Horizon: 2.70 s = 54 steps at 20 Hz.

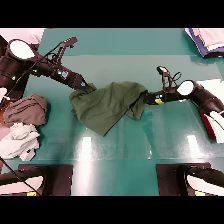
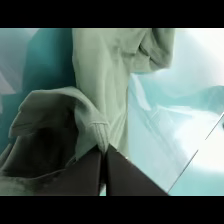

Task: Fold the shirts.

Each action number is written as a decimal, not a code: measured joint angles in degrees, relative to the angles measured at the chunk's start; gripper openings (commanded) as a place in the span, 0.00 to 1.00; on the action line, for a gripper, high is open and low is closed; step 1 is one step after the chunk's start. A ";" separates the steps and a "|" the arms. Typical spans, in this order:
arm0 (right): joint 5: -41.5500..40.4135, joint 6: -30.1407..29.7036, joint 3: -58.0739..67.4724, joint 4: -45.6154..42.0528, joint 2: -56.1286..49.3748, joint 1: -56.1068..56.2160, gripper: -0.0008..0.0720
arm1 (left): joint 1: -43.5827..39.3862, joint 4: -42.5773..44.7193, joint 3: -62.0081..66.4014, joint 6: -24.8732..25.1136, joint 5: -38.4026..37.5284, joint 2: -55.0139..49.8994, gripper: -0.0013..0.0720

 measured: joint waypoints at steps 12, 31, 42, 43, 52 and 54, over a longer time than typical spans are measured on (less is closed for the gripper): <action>8.81 0.50 6.14 -11.80 3.82 0.04 0.03 | 0.00 2.84 2.38 -0.90 -1.92 0.09 0.05; 14.91 5.18 6.38 -16.37 44.24 -11.21 0.03 | 0.00 16.17 31.21 -10.58 -3.76 23.96 0.05; 13.05 7.32 6.38 -16.55 18.53 -11.23 0.03 | 0.00 21.57 2.23 -10.71 12.96 13.55 0.05; 11.34 7.85 6.38 -16.59 16.68 -11.23 0.03 | 0.00 21.57 1.66 -10.71 15.65 11.72 0.06; -4.55 12.57 6.38 -16.83 10.99 -11.23 0.03 | 1.40 21.86 8.87 -10.93 28.41 4.66 0.05; -5.60 12.72 6.38 -16.83 12.76 -11.23 0.03 | 1.95 22.05 11.32 -10.97 25.75 4.55 0.05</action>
